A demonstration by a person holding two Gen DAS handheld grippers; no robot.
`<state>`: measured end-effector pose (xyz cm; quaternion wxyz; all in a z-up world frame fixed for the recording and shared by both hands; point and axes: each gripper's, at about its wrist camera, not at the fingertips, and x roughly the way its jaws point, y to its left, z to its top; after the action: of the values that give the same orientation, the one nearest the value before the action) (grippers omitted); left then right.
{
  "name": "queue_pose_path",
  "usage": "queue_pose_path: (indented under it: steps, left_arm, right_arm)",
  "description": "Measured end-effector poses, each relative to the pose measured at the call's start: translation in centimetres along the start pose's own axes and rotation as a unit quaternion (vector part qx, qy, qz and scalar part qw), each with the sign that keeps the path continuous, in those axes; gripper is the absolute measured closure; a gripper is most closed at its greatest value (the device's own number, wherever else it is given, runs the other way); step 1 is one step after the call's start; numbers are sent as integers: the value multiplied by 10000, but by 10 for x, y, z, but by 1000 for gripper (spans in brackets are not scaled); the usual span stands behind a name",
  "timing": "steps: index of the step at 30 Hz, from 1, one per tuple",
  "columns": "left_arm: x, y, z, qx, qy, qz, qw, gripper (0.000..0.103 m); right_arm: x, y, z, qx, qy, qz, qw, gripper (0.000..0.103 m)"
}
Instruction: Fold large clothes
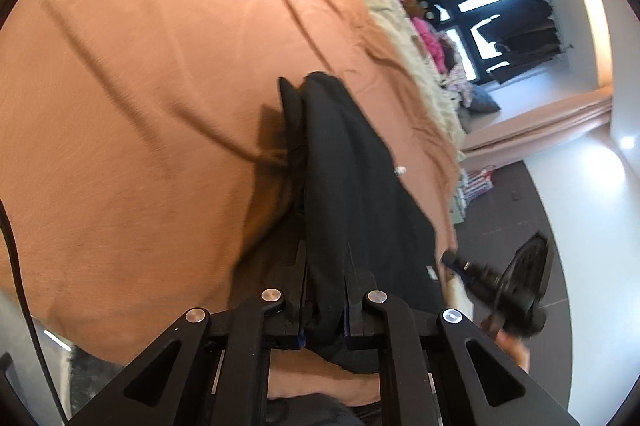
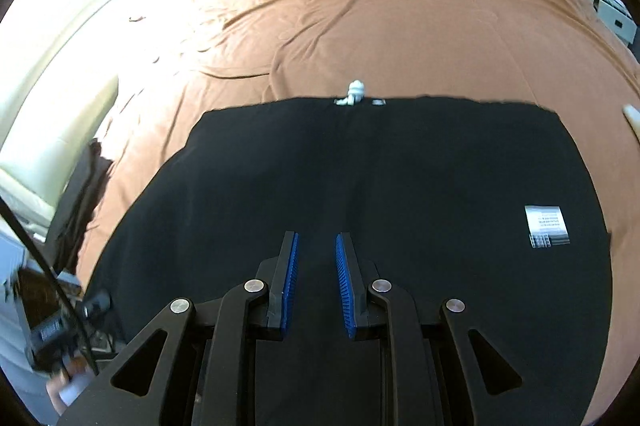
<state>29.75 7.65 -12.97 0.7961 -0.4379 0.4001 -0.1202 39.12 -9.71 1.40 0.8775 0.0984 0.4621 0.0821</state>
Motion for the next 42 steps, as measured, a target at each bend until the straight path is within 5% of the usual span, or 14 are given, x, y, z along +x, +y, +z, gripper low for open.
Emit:
queue_pose_path:
  steps: [11, 21, 32, 42]
  left_arm:
    - [-7, -72, 4, 436, -73, -439, 9981, 93]
    - [-2, -139, -6, 1049, -50, -528, 9931, 93]
    - [25, -197, -24, 1613, 194, -517, 9854, 93]
    - [87, -256, -61, 2299, 766, -543, 9687, 93]
  right_arm:
    - [-46, -9, -79, 351, -268, 496, 9978, 87]
    - [-33, -28, -121, 695, -529, 824, 9928, 87]
    - [63, -26, -135, 815, -7, 1030, 9913, 87]
    - [106, -30, -150, 1017, 125, 1487, 9836, 87]
